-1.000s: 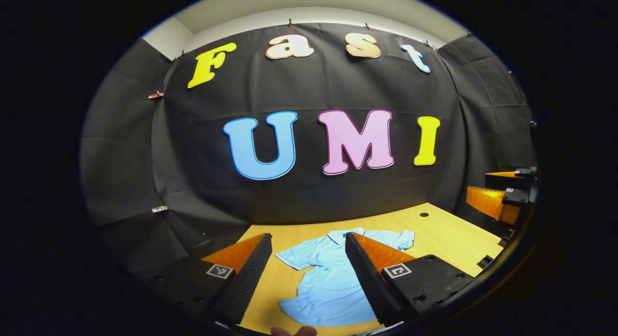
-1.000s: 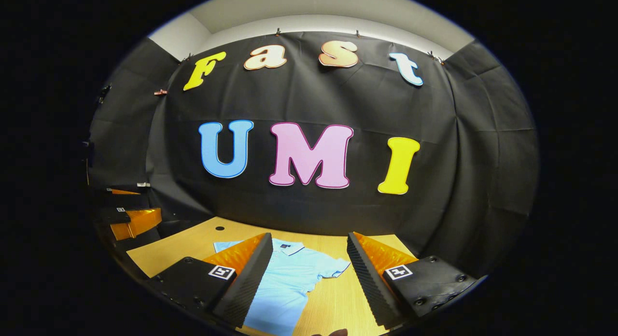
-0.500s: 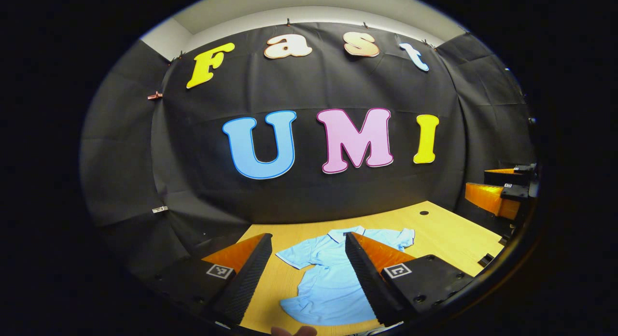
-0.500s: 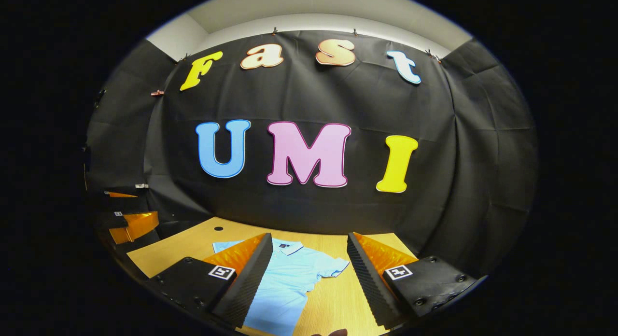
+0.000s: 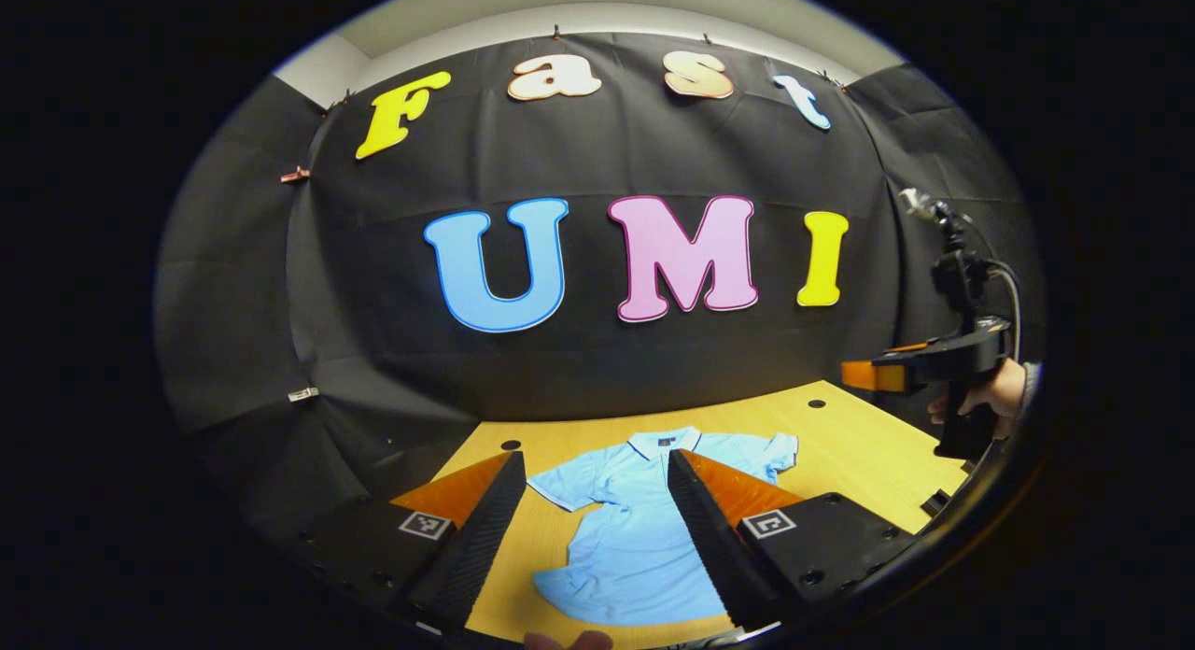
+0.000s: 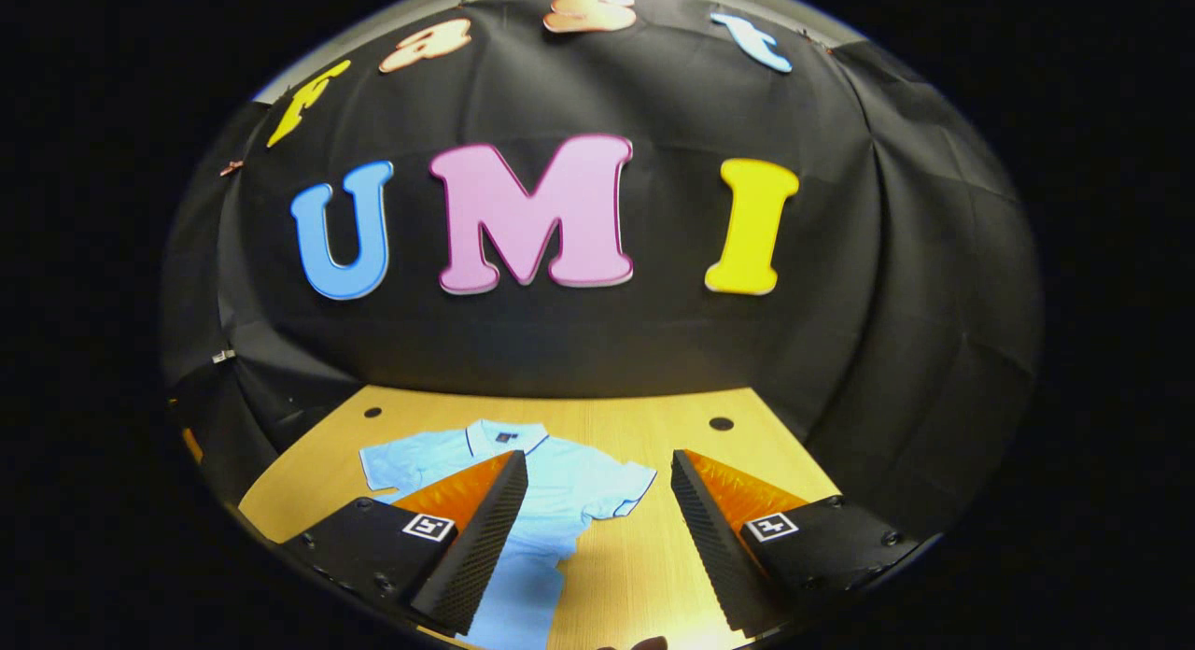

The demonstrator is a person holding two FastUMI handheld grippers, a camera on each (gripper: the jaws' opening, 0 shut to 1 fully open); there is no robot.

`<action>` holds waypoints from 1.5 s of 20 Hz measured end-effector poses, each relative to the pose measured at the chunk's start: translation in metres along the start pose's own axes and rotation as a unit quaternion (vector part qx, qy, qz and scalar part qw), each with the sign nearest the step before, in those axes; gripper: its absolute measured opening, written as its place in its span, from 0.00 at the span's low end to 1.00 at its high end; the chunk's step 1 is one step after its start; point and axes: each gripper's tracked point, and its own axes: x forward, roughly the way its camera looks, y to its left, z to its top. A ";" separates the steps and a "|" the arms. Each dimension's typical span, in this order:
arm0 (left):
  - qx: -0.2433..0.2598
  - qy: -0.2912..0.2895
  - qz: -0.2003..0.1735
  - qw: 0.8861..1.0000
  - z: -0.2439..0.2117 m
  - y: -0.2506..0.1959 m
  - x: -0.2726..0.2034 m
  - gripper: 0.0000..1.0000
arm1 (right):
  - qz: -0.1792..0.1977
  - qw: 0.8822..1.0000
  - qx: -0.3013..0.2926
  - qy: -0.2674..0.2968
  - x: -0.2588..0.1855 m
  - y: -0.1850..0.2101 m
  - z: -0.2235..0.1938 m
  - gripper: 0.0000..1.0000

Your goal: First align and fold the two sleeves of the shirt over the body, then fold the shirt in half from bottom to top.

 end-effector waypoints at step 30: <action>-0.011 0.073 0.078 0.994 -0.045 0.036 0.031 0.97 | -0.043 0.968 0.021 0.246 0.260 -0.023 -0.196 0.35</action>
